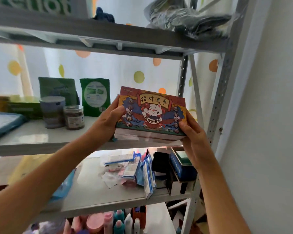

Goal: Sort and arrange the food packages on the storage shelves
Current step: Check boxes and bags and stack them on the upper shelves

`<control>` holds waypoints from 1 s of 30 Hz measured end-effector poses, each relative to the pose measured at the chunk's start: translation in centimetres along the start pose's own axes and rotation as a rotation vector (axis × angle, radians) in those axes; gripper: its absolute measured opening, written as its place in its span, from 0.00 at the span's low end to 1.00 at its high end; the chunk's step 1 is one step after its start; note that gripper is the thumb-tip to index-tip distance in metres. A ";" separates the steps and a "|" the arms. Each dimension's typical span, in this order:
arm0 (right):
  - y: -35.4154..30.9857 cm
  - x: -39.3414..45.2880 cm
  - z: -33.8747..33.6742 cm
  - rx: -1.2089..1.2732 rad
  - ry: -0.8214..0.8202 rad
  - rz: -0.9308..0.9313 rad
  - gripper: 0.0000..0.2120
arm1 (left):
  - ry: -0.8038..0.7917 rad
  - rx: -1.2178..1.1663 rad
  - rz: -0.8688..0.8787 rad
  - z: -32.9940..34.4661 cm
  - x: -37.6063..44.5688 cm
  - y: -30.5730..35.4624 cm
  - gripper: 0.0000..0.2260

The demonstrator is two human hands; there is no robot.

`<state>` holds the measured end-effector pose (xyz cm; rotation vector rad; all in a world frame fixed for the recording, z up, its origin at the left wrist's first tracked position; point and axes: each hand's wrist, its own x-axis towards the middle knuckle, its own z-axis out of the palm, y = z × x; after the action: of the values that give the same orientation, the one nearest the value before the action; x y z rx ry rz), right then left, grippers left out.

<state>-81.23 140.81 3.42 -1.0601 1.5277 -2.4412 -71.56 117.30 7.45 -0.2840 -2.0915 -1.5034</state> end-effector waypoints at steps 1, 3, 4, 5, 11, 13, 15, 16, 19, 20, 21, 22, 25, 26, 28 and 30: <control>-0.3 0.8 0.1 -0.025 -0.002 -0.014 0.25 | -0.018 0.070 0.020 -0.8 1.0 0.0 0.15; -0.7 2.9 0.5 -0.088 -0.012 -0.047 0.27 | -0.062 0.143 0.036 -2.5 3.1 0.1 0.17; -0.9 3.9 0.7 -0.111 -0.022 -0.058 0.27 | -0.085 0.174 0.048 -3.3 4.1 0.2 0.18; -0.9 5.1 0.9 -0.131 -0.030 -0.070 0.27 | -0.100 0.221 0.060 -4.2 5.3 0.2 0.19; -0.4 12.6 2.3 -0.290 -0.059 -0.120 0.23 | -0.097 0.352 0.069 -8.2 11.7 -1.0 0.16; 0.3 15.7 2.9 -0.340 -0.037 -0.128 0.24 | -0.066 0.319 0.078 -9.2 13.9 -1.9 0.14; 0.9 18.7 3.5 -0.373 -0.010 -0.135 0.24 | -0.011 0.285 0.076 -10.1 16.3 -2.9 0.15; 1.3 20.0 3.8 -0.387 0.014 -0.133 0.24 | 0.019 0.277 0.076 -10.5 17.4 -3.6 0.16; 2.7 24.2 4.6 -0.464 0.093 -0.100 0.27 | 0.061 0.223 0.092 -11.6 20.8 -5.6 0.27; 3.5 25.7 4.8 -0.505 0.111 -0.097 0.27 | 0.063 0.203 0.092 -12.0 22.0 -6.4 0.32; 4.3 26.9 4.9 -0.552 0.128 -0.099 0.28 | 0.069 0.206 0.091 -12.2 22.9 -7.1 0.35; 5.1 28.2 5.1 -0.604 0.140 -0.107 0.30 | 0.083 0.232 0.097 -12.6 24.0 -7.9 0.35; 7.1 30.9 5.5 -0.852 0.152 -0.195 0.38 | 0.158 0.398 0.106 -13.5 26.8 -9.6 0.27; 7.7 31.6 5.5 -0.936 0.154 -0.236 0.38 | 0.171 0.442 0.109 -13.7 27.5 -10.0 0.26; 8.8 33.3 5.6 -1.016 0.158 -0.302 0.34 | 0.191 0.526 0.113 -14.1 28.8 -11.0 0.24; 9.6 34.5 5.7 -1.047 0.162 -0.278 0.29 | 0.200 0.614 0.100 -14.2 29.7 -12.0 0.23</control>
<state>-106.82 117.75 14.84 -1.2303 3.0151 -1.7937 -97.54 95.82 17.04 -0.0034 -2.2138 -0.7402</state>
